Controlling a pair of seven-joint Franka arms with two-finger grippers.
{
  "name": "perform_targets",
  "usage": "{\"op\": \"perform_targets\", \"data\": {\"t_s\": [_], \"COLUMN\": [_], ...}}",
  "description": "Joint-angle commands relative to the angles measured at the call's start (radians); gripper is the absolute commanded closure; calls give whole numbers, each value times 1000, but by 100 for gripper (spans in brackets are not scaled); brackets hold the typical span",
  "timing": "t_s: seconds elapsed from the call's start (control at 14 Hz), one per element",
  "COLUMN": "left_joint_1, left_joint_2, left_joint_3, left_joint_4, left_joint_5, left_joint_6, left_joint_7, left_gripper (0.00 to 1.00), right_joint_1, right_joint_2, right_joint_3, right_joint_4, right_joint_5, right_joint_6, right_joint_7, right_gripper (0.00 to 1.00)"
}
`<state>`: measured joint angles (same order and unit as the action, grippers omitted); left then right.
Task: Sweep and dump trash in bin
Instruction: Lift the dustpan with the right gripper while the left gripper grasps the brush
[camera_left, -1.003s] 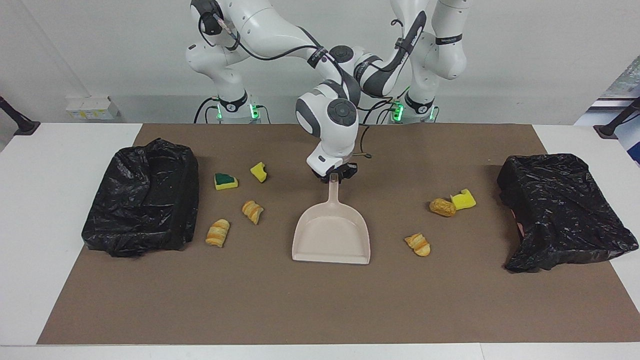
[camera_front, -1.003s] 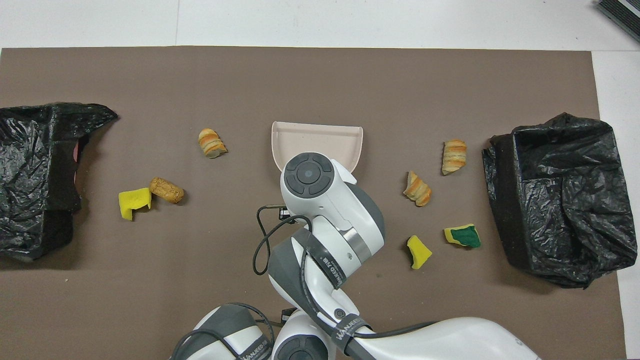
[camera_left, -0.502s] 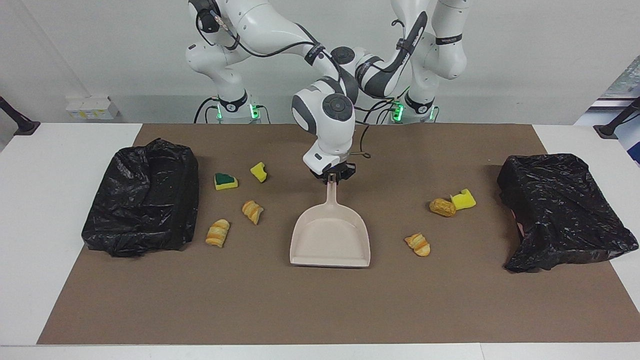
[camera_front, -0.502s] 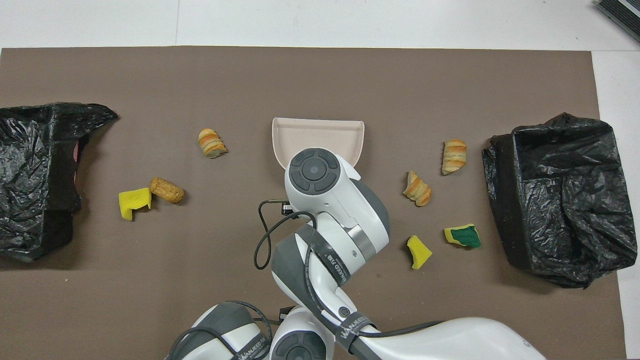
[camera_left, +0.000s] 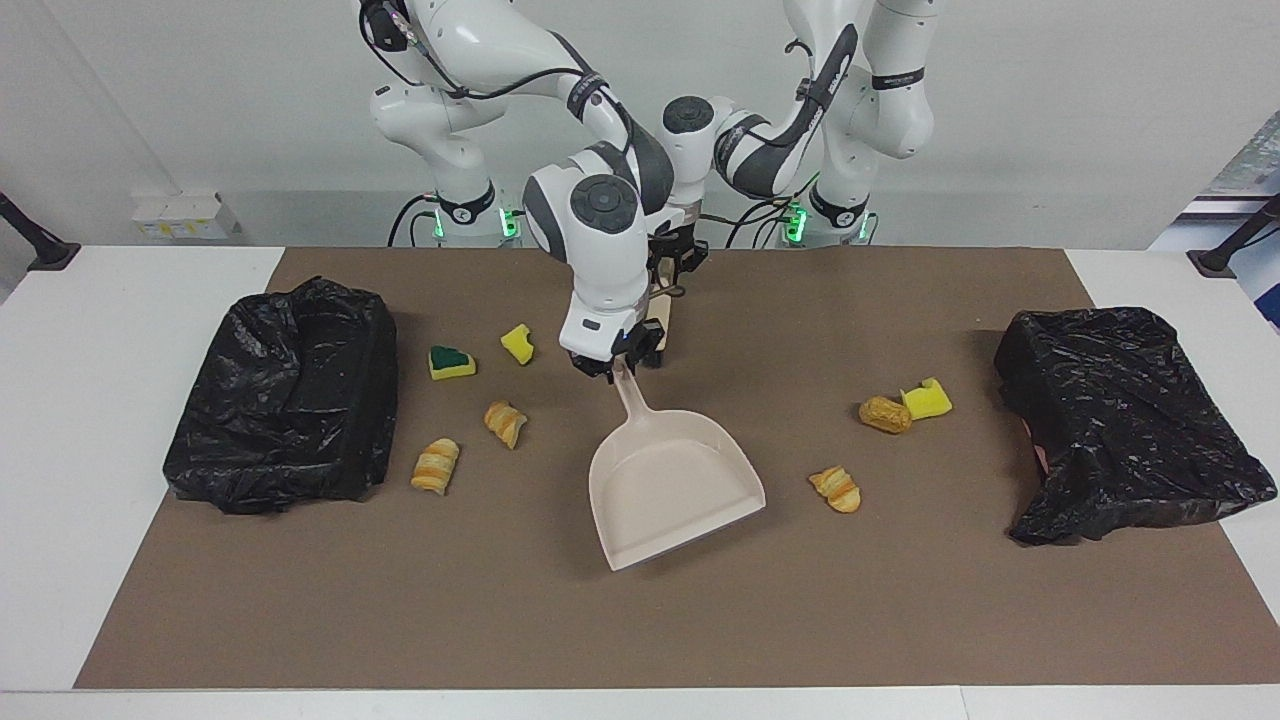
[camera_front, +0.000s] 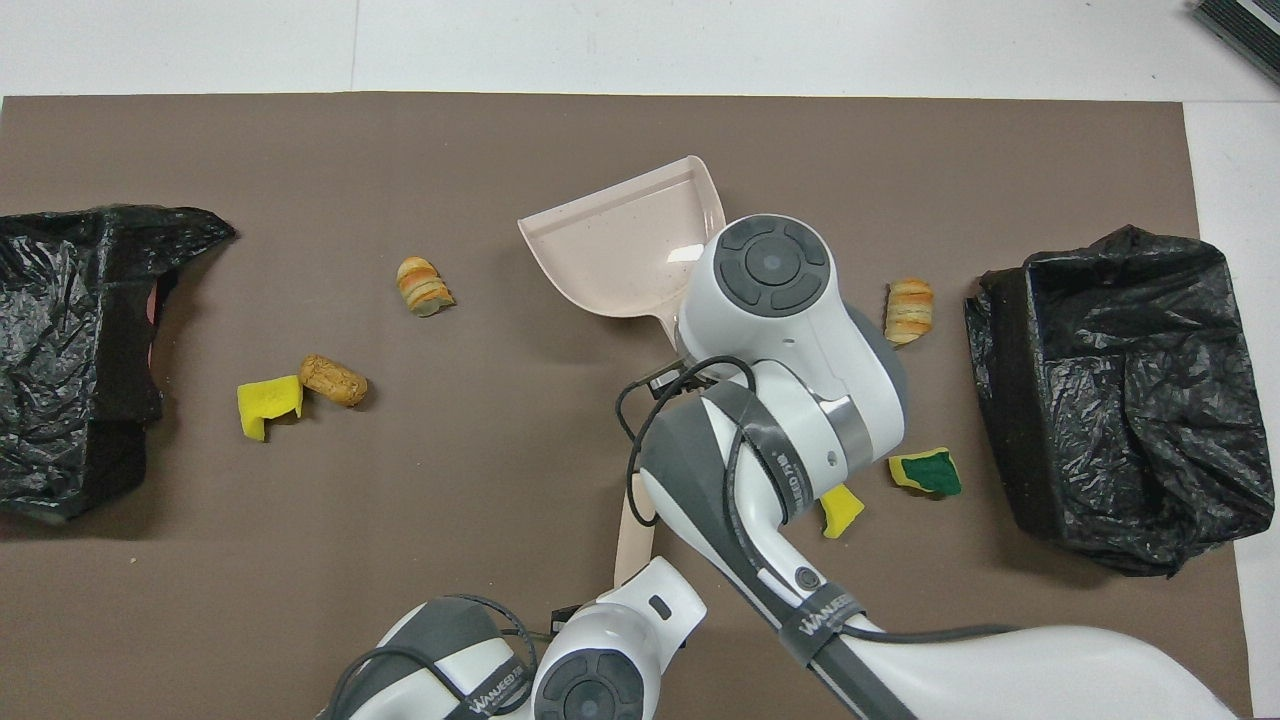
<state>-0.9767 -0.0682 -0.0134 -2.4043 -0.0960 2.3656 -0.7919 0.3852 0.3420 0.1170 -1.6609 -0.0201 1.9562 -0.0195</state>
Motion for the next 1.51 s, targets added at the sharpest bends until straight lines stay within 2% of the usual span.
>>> {"op": "perform_targets", "data": {"t_s": [0.0, 0.14, 0.36, 0.5, 0.65, 0.86, 1.0, 1.15, 1.43], "left_joint_1": [10, 10, 27, 76, 133, 226, 309, 393, 565], "left_joint_2": [-8, -8, -15, -35, -39, -54, -55, -51, -38], "left_joint_3": [-7, -5, 1, 1, 1, 3, 3, 1, 1], "left_joint_4": [-3, -1, 11, 59, 108, 169, 218, 238, 238], "left_joint_5": [10, 10, 10, 10, 10, 24, 58, 81, 134], "left_joint_6": [-23, -31, -66, -161, -241, -330, -391, -410, -408], "left_joint_7": [10, 8, 3, 8, 8, -6, -9, -9, -6], "left_gripper": [72, 100, 100, 100, 100, 100, 100, 100, 100], "right_joint_1": [-31, -45, -69, -83, -83, -95, -65, -51, -37], "right_joint_2": [-18, -17, -12, -15, -18, -20, -20, -14, 9], "right_joint_3": [7, 7, 7, 7, 7, 9, 9, 12, 12], "right_joint_4": [-13, -13, -13, -16, -19, -22, -22, -23, -22], "right_joint_5": [-82, -92, -133, -152, -153, -153, -159, -227, -225], "right_joint_6": [-14, -8, 0, -16, -42, -56, -77, -66, -40], "right_joint_7": [-279, -368, -612, -735, -772, -925, -950, -1045, -1067], "right_gripper": [100, 100, 100, 100, 100, 100, 100, 100, 100]}}
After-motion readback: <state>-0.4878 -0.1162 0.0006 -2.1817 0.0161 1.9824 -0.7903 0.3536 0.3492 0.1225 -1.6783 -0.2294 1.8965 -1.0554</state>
